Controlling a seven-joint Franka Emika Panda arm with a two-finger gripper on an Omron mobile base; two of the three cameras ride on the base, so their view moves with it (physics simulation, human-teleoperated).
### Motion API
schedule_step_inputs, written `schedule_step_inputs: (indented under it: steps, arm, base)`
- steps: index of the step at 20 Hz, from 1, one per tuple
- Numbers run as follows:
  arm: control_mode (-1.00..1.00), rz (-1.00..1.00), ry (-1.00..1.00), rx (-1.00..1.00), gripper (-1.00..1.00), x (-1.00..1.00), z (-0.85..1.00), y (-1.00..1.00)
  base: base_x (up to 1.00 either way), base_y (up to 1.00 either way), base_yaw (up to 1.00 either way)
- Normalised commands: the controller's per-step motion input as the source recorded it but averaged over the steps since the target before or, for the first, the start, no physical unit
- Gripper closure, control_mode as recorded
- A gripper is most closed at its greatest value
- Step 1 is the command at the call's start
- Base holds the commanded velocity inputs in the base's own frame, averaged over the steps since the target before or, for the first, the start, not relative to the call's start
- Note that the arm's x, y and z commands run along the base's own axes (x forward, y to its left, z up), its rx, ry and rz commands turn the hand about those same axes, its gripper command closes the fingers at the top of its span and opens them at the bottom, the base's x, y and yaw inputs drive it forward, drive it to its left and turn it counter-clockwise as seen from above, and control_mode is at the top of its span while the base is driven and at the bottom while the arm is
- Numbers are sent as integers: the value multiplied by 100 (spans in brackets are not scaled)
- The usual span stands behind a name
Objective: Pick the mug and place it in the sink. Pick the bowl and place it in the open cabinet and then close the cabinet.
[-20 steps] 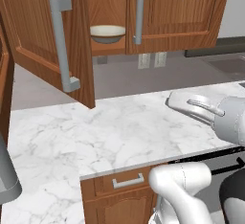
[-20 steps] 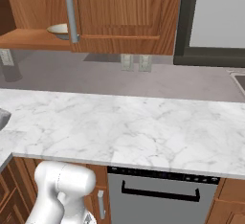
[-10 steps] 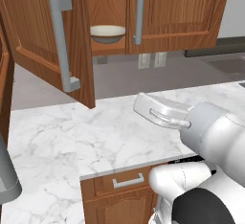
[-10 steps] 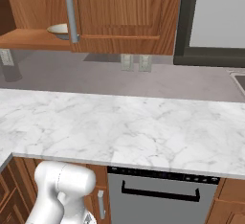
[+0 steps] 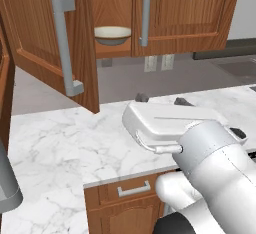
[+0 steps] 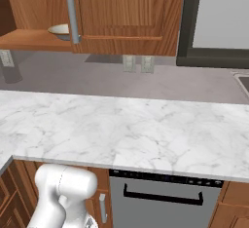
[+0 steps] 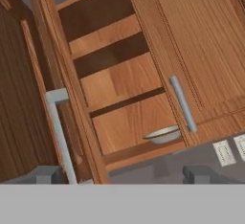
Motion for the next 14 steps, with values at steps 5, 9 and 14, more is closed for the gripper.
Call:
schedule_step_inputs:
  steps: [5, 9, 14]
  arm:
    - [-100, -7, -15, 0, -100, -20, 1, 14]
    - [-100, -5, -6, 0, -100, -14, 0, 28]
    - [-100, -2, 0, 0, -100, -3, 0, 28]
  base:
    - [0, 0, 0]
    - [0, 0, 0]
    - [0, 0, 0]
